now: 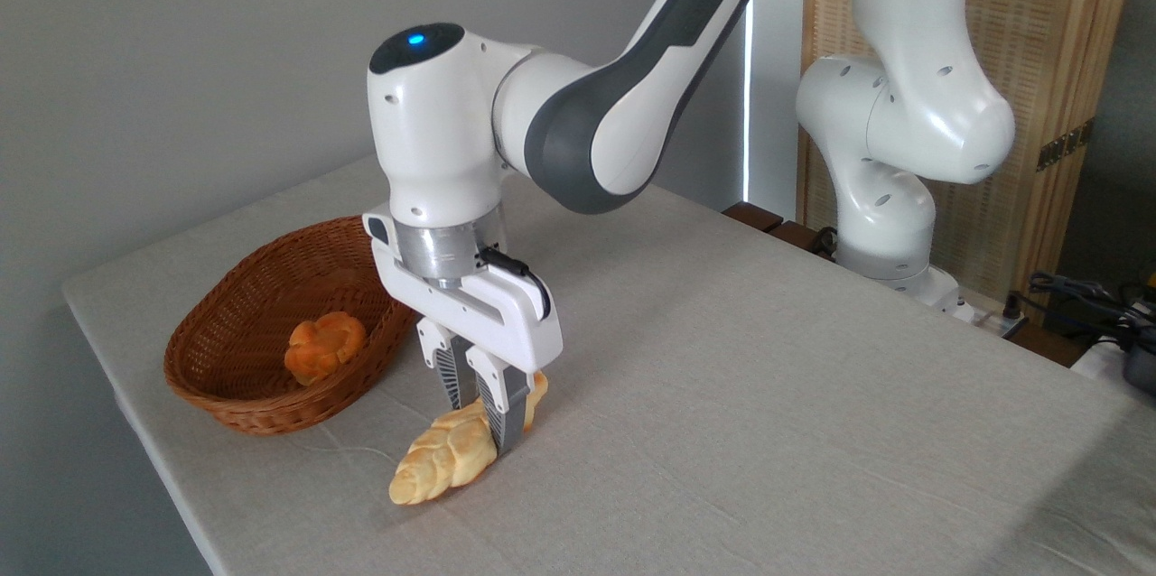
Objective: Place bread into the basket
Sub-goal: 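Carry the braided bread over the wicker basket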
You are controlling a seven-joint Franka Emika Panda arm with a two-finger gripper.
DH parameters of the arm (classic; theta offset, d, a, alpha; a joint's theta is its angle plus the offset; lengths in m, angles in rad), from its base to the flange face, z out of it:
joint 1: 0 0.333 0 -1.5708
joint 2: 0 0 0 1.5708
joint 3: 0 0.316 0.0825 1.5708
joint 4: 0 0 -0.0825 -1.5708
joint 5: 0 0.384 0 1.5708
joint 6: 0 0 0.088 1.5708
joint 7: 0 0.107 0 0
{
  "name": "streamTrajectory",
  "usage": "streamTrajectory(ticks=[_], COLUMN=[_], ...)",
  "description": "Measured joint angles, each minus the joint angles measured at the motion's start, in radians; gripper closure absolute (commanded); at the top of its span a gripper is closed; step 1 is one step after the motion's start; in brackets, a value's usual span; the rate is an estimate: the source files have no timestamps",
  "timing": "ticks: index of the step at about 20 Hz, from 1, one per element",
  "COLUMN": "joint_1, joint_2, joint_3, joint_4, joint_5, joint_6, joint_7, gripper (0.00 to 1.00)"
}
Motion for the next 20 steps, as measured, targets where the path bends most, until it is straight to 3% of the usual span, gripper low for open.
streamTrajectory(ticks=[3, 6, 11, 12, 14, 18, 20], joint_1=[0.000, -0.004, -0.025, -0.028, -0.029, -0.029, -0.029], joint_2=[-0.032, -0.073, -0.088, -0.082, -0.066, -0.023, 0.001], joint_3=[-0.001, -0.026, -0.164, -0.190, -0.237, -0.304, -0.323], joint_4=[0.047, 0.089, 0.129, 0.136, 0.148, 0.153, 0.153], joint_5=[-0.007, -0.068, -0.184, -0.203, -0.217, -0.217, -0.217], joint_6=[-0.054, -0.096, -0.099, -0.097, -0.076, 0.021, 0.055], joint_7=[0.000, 0.000, -0.063, -0.085, -0.144, -0.316, -0.370], gripper=[0.77, 0.77, 0.73, 0.67, 0.25, 0.00, 0.00])
